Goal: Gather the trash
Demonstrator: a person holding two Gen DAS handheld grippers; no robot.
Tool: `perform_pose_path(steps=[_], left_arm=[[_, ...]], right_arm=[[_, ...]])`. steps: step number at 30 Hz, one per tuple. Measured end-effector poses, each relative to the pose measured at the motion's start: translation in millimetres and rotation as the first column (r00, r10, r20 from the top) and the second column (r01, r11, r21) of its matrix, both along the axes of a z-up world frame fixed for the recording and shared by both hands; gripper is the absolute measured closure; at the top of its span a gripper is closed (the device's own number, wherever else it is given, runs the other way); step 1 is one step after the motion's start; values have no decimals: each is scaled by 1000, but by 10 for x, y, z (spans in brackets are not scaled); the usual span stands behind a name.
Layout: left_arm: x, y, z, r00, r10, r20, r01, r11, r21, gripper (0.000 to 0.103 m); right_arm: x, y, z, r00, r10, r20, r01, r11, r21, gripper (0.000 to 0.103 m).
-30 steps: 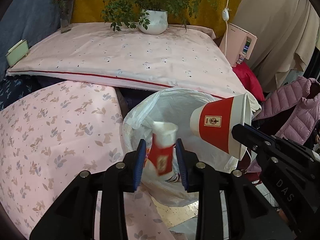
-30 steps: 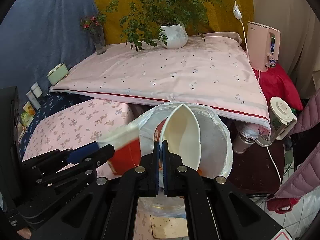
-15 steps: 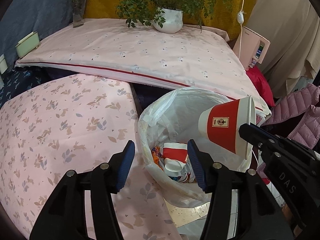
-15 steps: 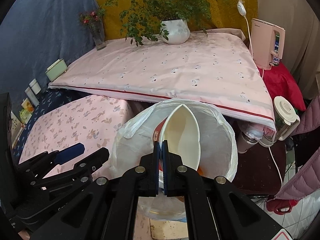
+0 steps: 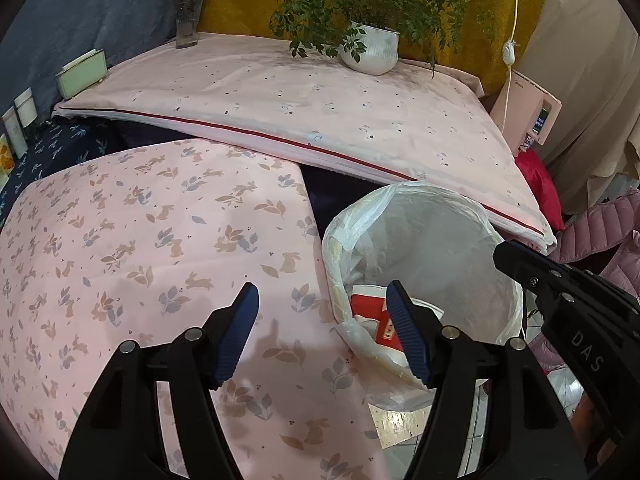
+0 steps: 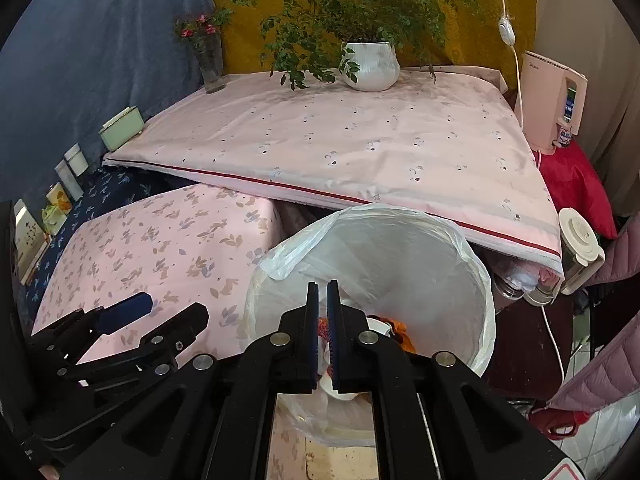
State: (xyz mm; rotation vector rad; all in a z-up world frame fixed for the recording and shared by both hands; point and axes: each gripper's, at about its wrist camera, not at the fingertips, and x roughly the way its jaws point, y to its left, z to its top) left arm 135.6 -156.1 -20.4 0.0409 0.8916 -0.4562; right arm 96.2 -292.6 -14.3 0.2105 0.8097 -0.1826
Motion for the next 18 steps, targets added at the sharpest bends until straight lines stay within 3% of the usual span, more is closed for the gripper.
perform_pose_path(steps=[3, 10, 18], left_arm=[[-8, 68, 4, 1000, 17, 5, -17, 1000, 3, 36], [-68, 193, 4, 999, 43, 19, -44, 999, 23, 34], [-159, 320, 15, 997, 67, 32, -68, 997, 36, 29]], right_arm=[[-5, 68, 26, 1000, 16, -2, -16, 1000, -12, 96], [-56, 225, 67, 999, 36, -3, -36, 998, -54, 71], [-121, 392, 82, 998, 55, -11, -55, 993, -101, 59]])
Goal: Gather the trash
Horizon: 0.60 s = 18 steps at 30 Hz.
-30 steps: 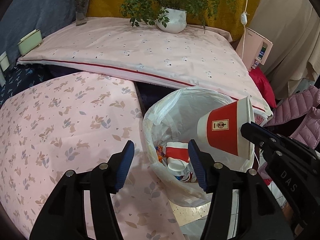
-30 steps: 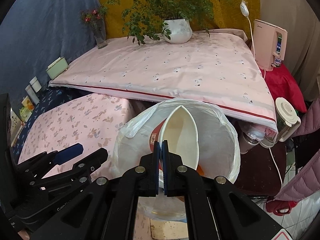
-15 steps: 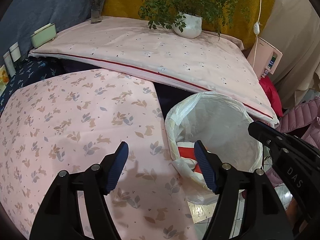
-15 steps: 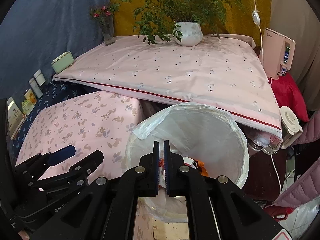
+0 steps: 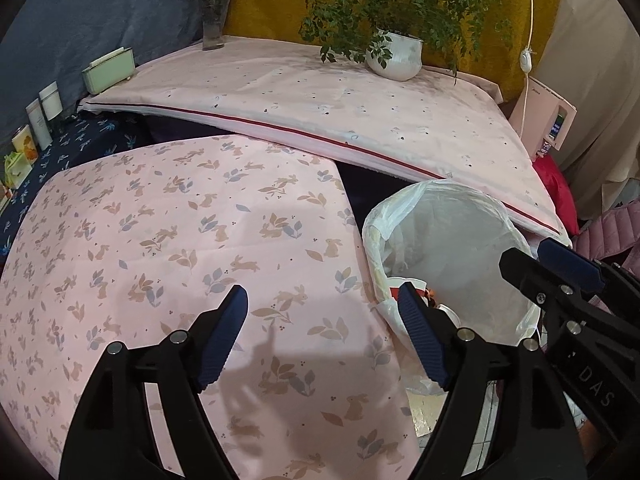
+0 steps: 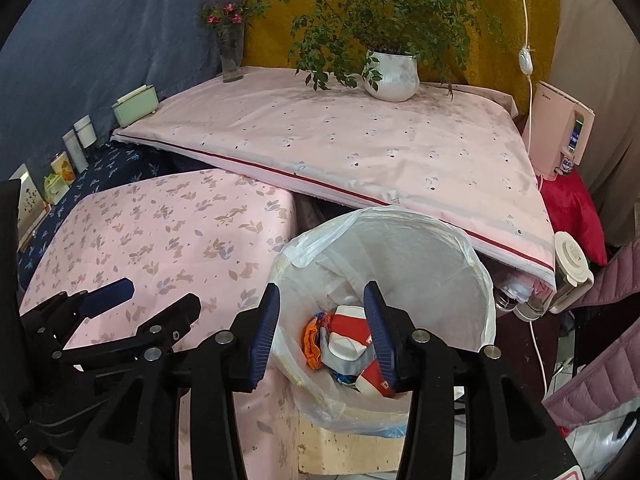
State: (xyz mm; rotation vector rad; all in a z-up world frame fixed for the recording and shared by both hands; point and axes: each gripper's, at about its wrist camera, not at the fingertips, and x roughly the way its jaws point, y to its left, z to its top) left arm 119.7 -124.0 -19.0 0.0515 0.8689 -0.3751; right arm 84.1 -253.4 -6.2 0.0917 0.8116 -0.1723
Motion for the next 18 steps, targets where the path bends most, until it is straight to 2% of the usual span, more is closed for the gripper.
perform_pose_path(steps=[3, 6, 11, 13, 18], left_arm=[[-35, 73, -5, 1000, 13, 4, -13, 1000, 12, 28], [-68, 165, -17, 999, 33, 2, -33, 999, 13, 21], [-143, 284, -41, 999, 50, 13, -50, 998, 41, 20], [-163, 323, -44, 998, 57, 16, -58, 997, 50, 16], [-203, 409, -49, 998, 69, 10, -70, 996, 48, 16]], right_arm=[[-46, 62, -1, 1000, 3, 0, -3, 1000, -22, 52], [-102, 91, -1, 1000, -1, 6, 1, 999, -32, 45], [-215, 98, -28, 1000, -25, 12, 25, 999, -32, 35], [-266, 97, -37, 999, -35, 16, 35, 999, -31, 27], [-369, 93, -89, 998, -63, 9, 63, 998, -12, 21]])
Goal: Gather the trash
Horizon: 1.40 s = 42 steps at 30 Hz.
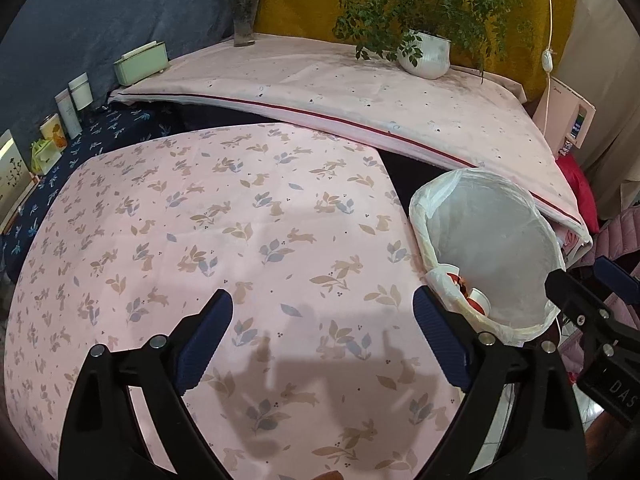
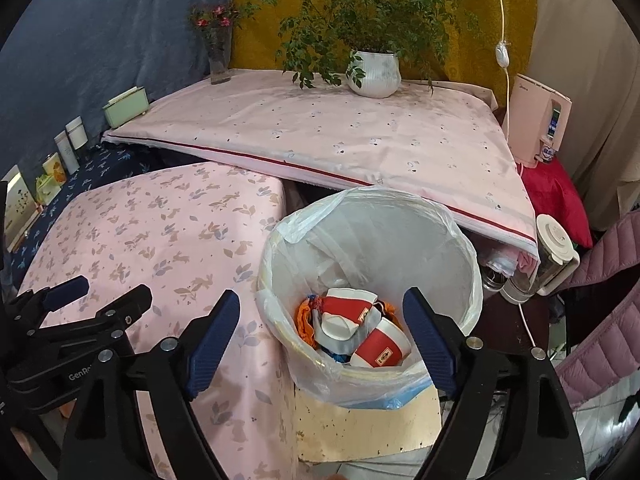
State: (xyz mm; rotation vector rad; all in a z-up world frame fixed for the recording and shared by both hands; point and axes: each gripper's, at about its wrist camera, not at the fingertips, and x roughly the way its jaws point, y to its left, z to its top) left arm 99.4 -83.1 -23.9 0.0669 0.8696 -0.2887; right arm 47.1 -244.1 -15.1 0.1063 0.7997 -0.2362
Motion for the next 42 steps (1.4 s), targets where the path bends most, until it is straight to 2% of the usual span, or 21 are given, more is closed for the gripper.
perform_pose_path(steps=[8, 13, 26, 42], left_arm=[[-70, 30, -2, 1000, 4, 15, -4, 1000, 7, 13], [-102, 16, -18, 1000, -1, 17, 0, 1000, 12, 13], [-182, -82, -60, 1000, -15, 20, 14, 999, 42, 11], [-236, -124, -92, 1000, -15, 3, 15, 999, 38, 11]], right_arm=[[-108, 20, -125, 999, -13, -31, 14, 1000, 26, 19], [-144, 21, -174, 999, -13, -40, 14, 999, 31, 7], [-195, -4, -237, 999, -27, -46, 28, 999, 32, 7], [-275, -49, -304, 997, -38, -65, 39, 999, 10, 7]])
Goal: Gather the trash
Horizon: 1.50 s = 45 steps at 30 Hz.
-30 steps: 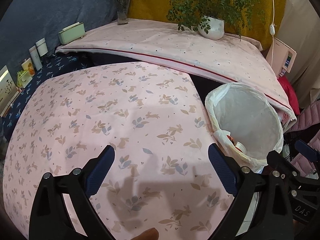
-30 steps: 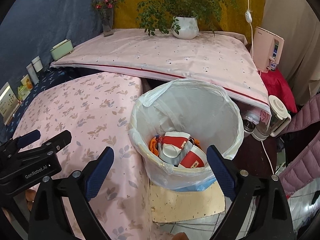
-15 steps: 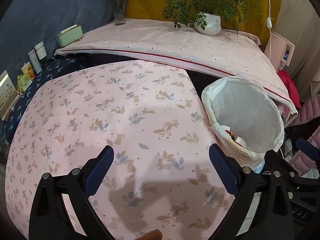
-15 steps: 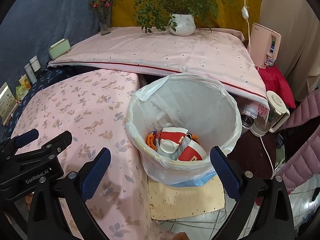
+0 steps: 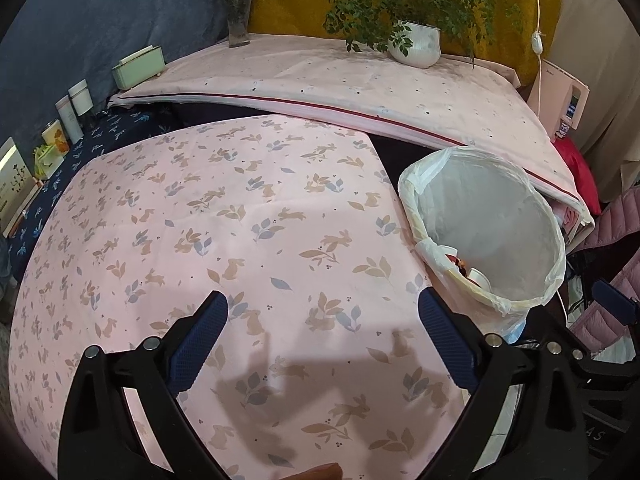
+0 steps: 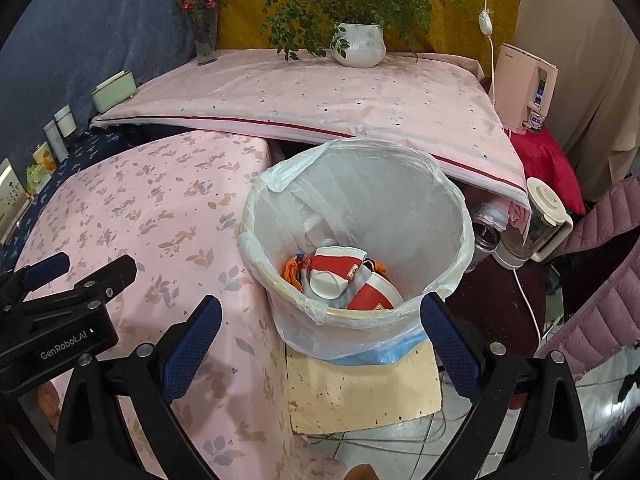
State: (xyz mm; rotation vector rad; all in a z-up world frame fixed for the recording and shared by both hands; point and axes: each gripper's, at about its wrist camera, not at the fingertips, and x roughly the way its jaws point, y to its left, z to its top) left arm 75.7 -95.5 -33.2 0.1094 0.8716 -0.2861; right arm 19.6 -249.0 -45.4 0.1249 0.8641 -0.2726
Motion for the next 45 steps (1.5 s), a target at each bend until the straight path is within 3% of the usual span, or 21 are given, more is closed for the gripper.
perform_pose_path(steps=[45], left_arm=[[-98, -94, -89, 1000, 2, -13, -2, 1000, 28, 12]], right_arm=[[-100, -69, -92, 1000, -18, -14, 17, 1000, -4, 7]])
